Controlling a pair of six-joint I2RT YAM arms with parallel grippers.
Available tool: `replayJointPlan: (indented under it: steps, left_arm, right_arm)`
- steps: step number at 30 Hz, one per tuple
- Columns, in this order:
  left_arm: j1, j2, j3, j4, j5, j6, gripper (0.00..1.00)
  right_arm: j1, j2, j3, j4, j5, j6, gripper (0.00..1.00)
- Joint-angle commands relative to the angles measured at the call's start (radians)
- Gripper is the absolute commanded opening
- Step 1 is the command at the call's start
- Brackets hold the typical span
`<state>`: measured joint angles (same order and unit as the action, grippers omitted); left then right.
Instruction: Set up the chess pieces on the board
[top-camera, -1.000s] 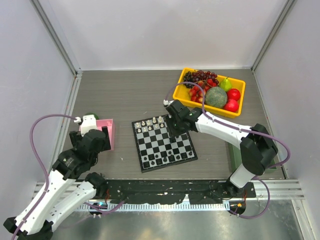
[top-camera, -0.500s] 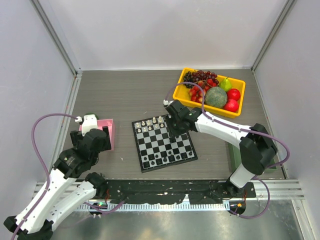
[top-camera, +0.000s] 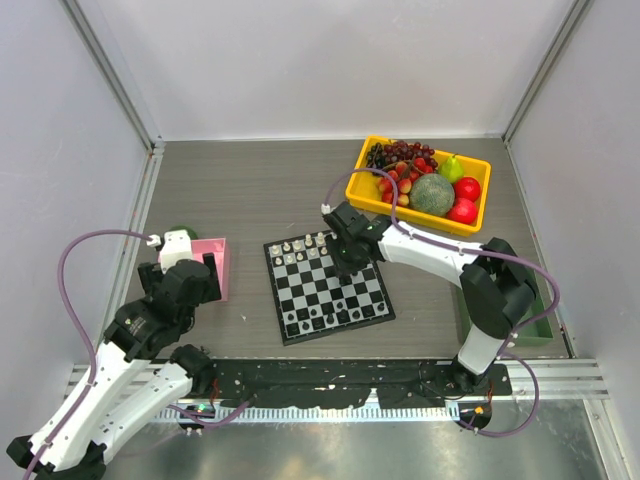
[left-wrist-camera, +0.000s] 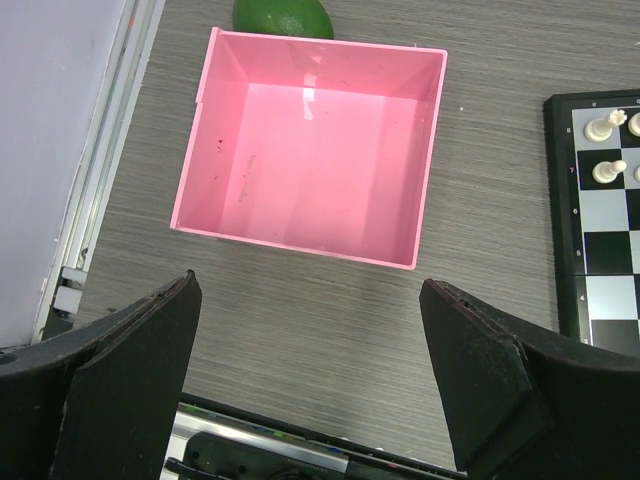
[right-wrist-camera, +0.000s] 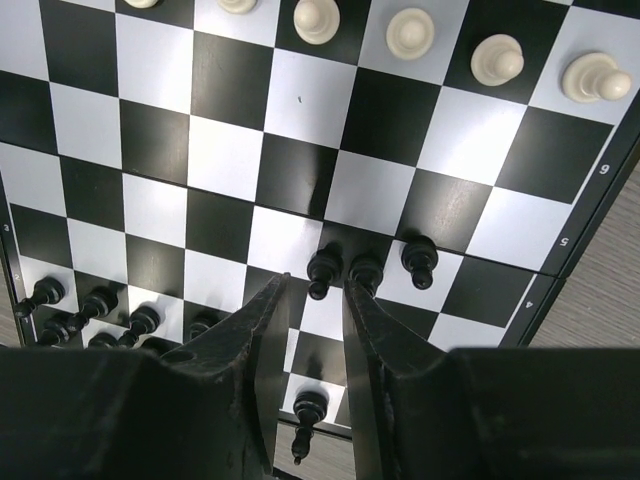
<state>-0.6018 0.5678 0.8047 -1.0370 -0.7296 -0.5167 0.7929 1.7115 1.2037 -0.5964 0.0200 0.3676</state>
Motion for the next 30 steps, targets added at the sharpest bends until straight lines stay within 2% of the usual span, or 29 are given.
replayJointPlan:
  steps: [1, 30]
  left_arm:
    - [0.002, -0.003, 0.010, 0.026, -0.017, -0.014, 0.99]
    - [0.002, 0.017, 0.013, 0.020, -0.016, -0.014, 0.99]
  right_arm:
    - [0.017, 0.008, 0.046, 0.021, -0.006, -0.002, 0.34]
    - [0.023, 0.051, 0.045, 0.006, 0.037, -0.016, 0.29]
